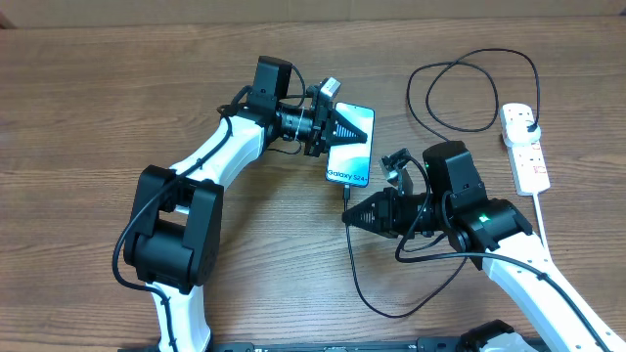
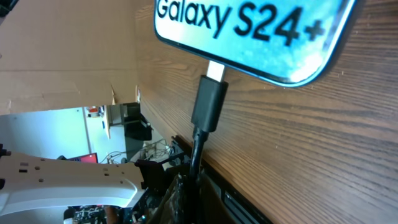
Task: Plug charger to phone and switch on socket
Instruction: 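Insert the USB-C plug upward into the phone's bottom port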
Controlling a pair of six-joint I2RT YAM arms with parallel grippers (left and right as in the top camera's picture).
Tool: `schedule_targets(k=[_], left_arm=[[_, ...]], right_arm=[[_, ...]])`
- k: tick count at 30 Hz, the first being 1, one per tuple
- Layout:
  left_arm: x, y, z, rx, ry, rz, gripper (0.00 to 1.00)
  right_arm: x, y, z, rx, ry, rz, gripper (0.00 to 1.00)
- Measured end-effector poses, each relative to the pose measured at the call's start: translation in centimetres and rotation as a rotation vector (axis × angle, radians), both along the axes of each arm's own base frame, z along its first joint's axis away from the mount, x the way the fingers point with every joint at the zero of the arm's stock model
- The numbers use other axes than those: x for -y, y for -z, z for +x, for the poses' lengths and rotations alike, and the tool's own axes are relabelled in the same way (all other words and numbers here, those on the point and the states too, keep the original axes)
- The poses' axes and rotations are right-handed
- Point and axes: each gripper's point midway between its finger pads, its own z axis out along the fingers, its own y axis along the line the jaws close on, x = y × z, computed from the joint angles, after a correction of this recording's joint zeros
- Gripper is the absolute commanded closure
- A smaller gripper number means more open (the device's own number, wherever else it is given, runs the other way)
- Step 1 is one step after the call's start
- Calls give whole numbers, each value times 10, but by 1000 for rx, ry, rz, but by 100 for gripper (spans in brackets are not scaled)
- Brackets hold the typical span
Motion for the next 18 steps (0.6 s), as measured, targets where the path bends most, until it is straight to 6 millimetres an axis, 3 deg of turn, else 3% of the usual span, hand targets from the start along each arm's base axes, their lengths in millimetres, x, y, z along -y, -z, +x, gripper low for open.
schedule_targets(k=[18], left_arm=[[0, 1, 1, 0, -4, 5, 96]], right_arm=[[0, 0, 4, 21, 9, -5, 96]])
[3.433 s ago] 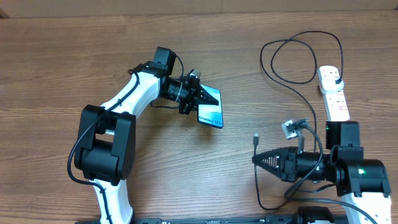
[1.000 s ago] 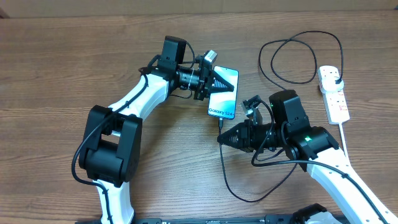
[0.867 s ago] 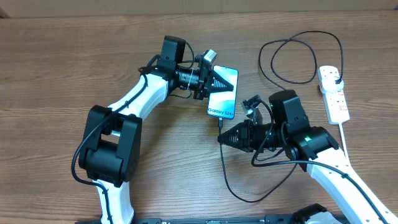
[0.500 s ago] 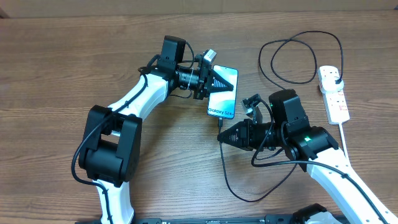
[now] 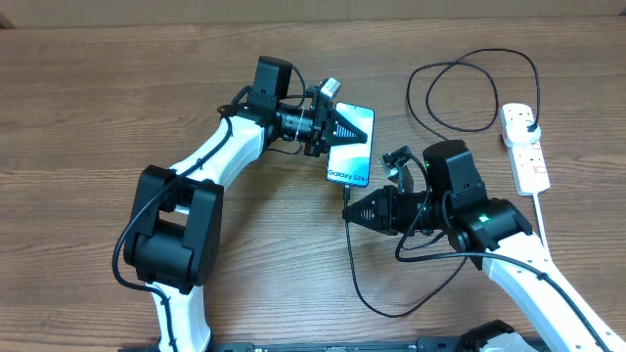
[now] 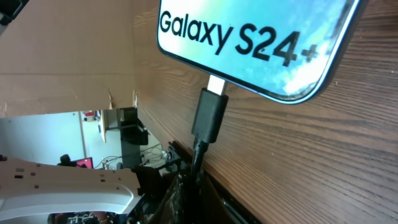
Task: Plug charger to phone and switch on socket
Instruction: 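Insert the USB-C plug upward into the phone's bottom port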
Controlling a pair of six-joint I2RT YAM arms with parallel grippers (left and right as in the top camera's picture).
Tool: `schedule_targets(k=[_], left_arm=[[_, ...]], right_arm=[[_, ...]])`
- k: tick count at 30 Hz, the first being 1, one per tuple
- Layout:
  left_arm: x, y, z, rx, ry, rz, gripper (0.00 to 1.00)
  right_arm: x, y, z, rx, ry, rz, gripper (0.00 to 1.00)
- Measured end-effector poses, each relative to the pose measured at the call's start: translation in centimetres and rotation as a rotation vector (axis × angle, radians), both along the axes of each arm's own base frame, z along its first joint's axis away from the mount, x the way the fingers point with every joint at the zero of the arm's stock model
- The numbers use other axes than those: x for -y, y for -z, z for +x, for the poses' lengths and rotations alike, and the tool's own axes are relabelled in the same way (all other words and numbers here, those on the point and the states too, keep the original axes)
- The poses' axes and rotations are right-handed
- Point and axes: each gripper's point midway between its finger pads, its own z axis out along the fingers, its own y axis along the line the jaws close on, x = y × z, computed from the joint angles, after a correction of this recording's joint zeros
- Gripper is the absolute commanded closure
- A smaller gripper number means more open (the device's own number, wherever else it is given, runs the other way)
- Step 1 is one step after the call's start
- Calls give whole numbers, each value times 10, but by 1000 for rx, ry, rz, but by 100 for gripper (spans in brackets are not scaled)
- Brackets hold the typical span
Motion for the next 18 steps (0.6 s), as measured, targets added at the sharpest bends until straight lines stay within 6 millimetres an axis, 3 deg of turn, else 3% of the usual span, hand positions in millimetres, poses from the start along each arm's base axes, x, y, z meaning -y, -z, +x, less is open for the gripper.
schedule_targets(k=[18], left_arm=[[0, 1, 1, 1, -4, 4, 96]], right_arm=[[0, -2, 8, 53, 11, -6, 96]])
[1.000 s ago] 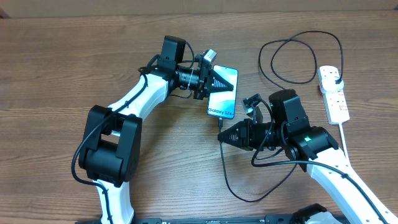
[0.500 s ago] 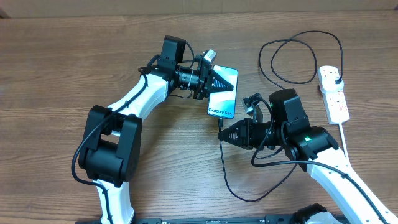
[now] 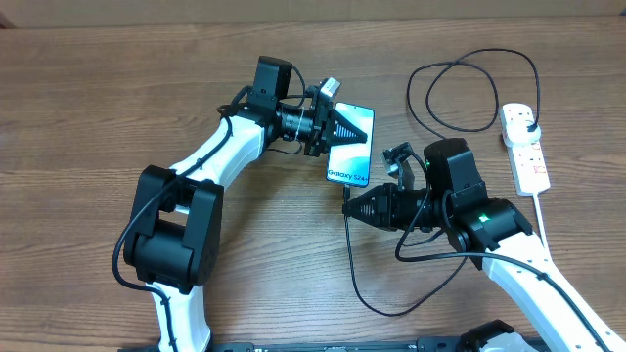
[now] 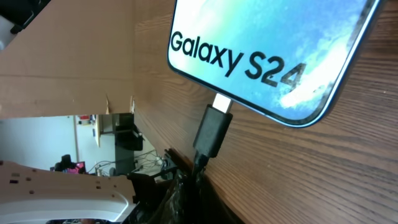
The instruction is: Plug charger to phone and switch on socket
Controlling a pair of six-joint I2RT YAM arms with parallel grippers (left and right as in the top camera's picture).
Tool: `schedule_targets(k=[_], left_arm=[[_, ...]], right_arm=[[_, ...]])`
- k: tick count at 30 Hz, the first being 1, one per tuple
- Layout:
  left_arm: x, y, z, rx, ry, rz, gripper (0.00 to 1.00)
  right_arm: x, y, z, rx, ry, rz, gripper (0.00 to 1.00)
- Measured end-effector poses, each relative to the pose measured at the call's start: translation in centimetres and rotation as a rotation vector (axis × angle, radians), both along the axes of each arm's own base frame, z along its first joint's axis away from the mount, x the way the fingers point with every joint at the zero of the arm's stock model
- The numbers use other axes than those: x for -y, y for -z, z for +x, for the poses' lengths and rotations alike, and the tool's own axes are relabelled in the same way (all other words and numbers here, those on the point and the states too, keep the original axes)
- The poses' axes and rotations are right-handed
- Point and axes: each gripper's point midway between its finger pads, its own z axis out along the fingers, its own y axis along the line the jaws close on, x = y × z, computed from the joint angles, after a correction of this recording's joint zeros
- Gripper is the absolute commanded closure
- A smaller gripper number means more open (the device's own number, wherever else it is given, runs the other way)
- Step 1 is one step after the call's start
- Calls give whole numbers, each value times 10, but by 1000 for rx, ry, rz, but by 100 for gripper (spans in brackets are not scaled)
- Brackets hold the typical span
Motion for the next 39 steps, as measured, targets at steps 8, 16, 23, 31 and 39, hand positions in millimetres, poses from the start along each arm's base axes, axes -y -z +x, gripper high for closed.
schedule_targets(k=[8, 16, 23, 31, 39], left_arm=[[0, 0, -1, -3, 2, -2, 96], [0, -1, -2, -9, 7, -5, 96], [0, -3, -4, -1, 20, -19, 96], [0, -3, -4, 52, 33, -32, 96], [0, -3, -4, 78, 36, -34, 96]], right_arm=[[-2, -5, 3, 29, -7, 15, 96], [1, -2, 11, 59, 24, -12, 96], [9, 5, 21, 93, 70, -74, 96], [13, 14, 14, 68, 61, -110, 75], [15, 17, 2, 26, 34, -119, 41]])
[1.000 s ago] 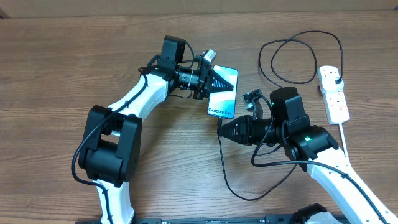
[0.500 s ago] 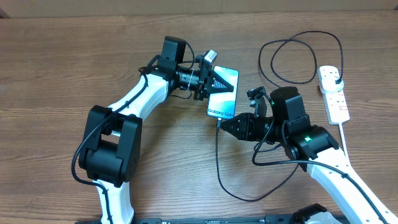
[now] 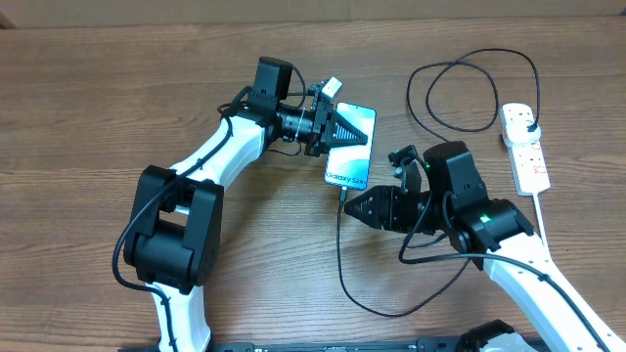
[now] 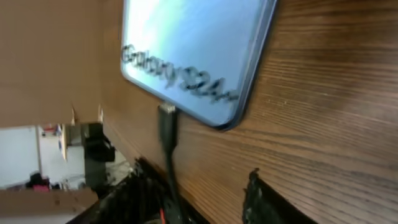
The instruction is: Plug charger to phone and switch on socket
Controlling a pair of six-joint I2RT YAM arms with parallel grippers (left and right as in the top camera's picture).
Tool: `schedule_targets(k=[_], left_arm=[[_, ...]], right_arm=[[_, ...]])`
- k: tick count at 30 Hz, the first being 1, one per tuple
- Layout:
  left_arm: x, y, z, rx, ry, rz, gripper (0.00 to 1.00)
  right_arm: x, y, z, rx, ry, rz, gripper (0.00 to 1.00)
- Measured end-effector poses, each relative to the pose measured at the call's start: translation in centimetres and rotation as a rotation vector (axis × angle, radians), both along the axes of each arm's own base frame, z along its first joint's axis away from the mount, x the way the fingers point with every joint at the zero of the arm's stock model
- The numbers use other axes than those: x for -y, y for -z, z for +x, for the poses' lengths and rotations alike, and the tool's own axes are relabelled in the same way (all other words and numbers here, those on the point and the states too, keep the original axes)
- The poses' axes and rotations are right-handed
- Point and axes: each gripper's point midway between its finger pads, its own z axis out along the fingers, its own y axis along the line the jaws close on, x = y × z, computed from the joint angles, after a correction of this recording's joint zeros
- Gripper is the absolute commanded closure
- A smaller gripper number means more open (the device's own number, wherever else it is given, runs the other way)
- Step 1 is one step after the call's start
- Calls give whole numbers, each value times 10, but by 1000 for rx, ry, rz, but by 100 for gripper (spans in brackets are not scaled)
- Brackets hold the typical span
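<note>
The phone [image 3: 350, 147], its screen reading "Galaxy S24+", lies tilted mid-table, and my left gripper [image 3: 339, 124] is shut on its upper end. The black charger plug [image 3: 341, 194] sits in the phone's lower edge, its cable [image 3: 339, 254] trailing toward me. My right gripper [image 3: 352, 204] stands open just behind the plug. In the right wrist view the phone [image 4: 193, 56] fills the top and the plug [image 4: 166, 127] meets its port, a sliver of metal showing. My right gripper [image 4: 196, 202] has its fingers [image 4: 261, 199] spread, and the cable runs close by the left one.
A white power strip [image 3: 524, 149] lies at the right edge with the charger's mains plug [image 3: 522, 118] in its far socket. The black cable loops at the back right [image 3: 469, 93] and sweeps under my right arm [image 3: 509, 244]. The wood table [image 3: 88, 117] extends left.
My right gripper has opened and let go of the plug, which stays at the phone's port. The phone's lower end and the cable below it have shifted slightly left.
At all three earlier moments my left gripper held the phone's top while my right gripper was shut on the plug, pressed at the phone's port with the metal tip showing. Now the right fingers stand apart and the plug hangs in the phone unheld.
</note>
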Motion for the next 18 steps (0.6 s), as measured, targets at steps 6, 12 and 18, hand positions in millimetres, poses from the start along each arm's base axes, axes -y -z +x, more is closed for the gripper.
schedule_targets(k=[6, 12, 18], left_arm=[[0, 0, 0, 4, -1, 1, 96], [0, 0, 0, 4, -1, 1, 96], [0, 0, 0, 4, -1, 1, 96]], right_arm=[[2, -24, -5, 79, 3, 31, 38], [8, -21, 3, 83, 72, -8, 38], [-6, -17, -6, 88, 54, -46, 42]])
